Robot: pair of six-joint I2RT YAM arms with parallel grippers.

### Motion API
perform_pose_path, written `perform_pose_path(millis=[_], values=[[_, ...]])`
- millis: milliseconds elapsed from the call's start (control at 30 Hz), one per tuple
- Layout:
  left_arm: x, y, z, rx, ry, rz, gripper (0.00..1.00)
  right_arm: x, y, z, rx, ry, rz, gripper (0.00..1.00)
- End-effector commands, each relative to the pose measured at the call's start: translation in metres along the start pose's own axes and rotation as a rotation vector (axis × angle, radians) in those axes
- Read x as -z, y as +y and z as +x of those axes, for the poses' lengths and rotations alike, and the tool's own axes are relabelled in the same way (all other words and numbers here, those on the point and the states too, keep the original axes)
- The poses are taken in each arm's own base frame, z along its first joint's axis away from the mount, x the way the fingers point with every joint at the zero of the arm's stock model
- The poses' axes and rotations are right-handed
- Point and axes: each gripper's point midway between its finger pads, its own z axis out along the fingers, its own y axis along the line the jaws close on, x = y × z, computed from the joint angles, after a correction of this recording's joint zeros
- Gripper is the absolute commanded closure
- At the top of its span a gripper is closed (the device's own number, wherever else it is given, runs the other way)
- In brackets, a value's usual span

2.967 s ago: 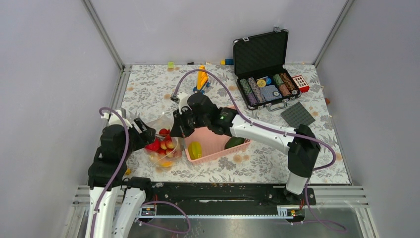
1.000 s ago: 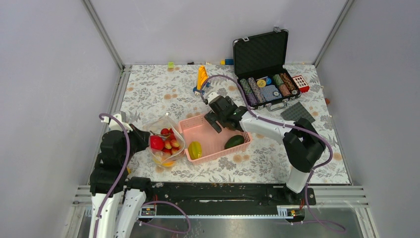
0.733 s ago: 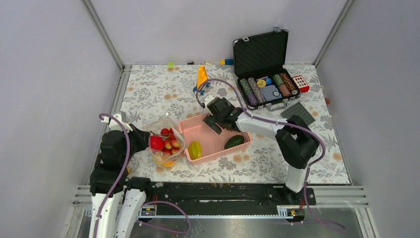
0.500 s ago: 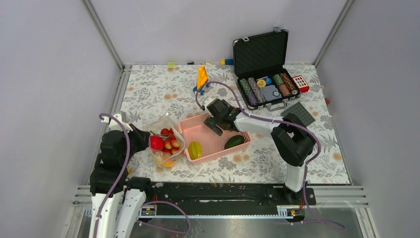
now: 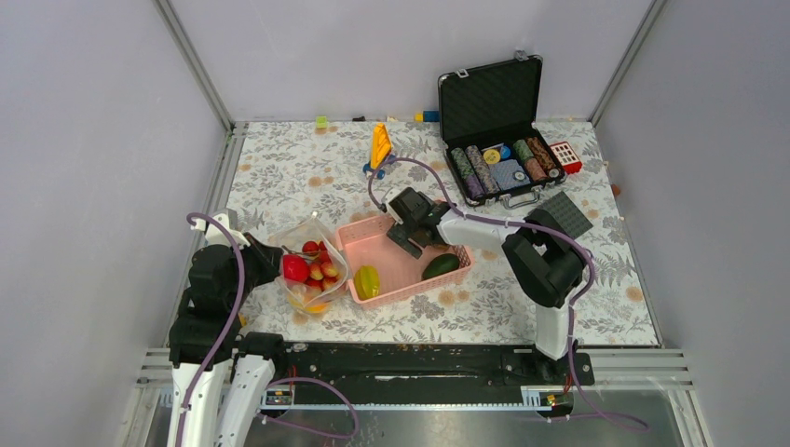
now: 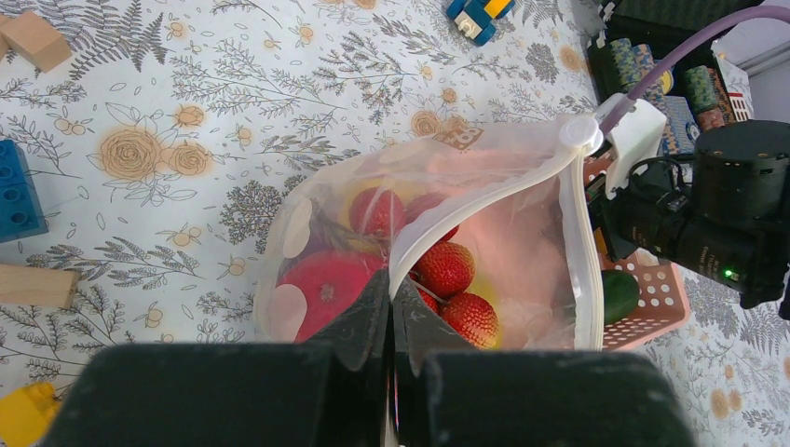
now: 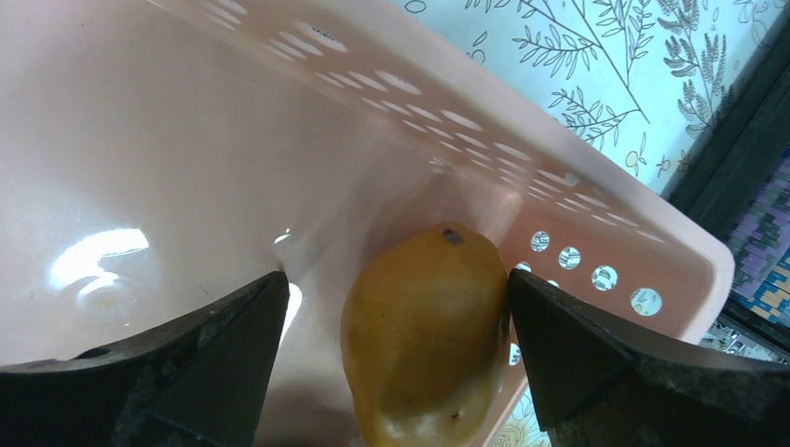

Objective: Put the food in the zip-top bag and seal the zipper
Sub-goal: Pick up the fake vegetable from the bin.

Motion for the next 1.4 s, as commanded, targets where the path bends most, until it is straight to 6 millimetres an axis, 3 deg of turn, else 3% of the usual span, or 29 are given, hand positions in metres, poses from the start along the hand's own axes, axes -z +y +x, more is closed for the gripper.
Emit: perform_pose_path(millis=[0, 333, 600, 700, 900, 1067, 1233, 1367], values=[[0.001, -0.009, -0.015, 0.004, -0.067, 0.044, 1.0, 0.0, -0.003, 0.001, 0.002, 0.035, -0.001, 0.05], [0.001, -0.008, -0.016, 0.004, -0.068, 0.039, 1.0, 0.002, -0.004, 0.006, -0.018, 0.062, 0.008, 0.09], [0.002, -0.008, -0.016, 0.004, -0.074, 0.041, 1.0, 0.0, -0.006, 0.009, -0.031, 0.09, 0.032, 0.18], [0.003, -0.007, -0.017, 0.006, -0.081, 0.035, 1.0, 0.0, -0.007, 0.01, -0.035, 0.093, 0.038, 0.24], [0.004, -0.007, -0.018, 0.008, -0.089, 0.032, 1.0, 0.009, -0.009, 0.001, -0.066, 0.055, 0.028, 0.48], [0.003, -0.008, -0.017, 0.007, -0.079, 0.037, 1.0, 0.031, -0.019, -0.026, -0.142, -0.099, 0.038, 0.66], [0.003, -0.006, -0.018, 0.007, -0.083, 0.03, 1.0, 0.079, -0.019, -0.063, -0.235, -0.344, -0.049, 0.76], [0.002, -0.006, -0.018, 0.006, -0.085, 0.029, 1.0, 0.123, -0.021, -0.084, -0.307, -0.523, -0.117, 0.78]])
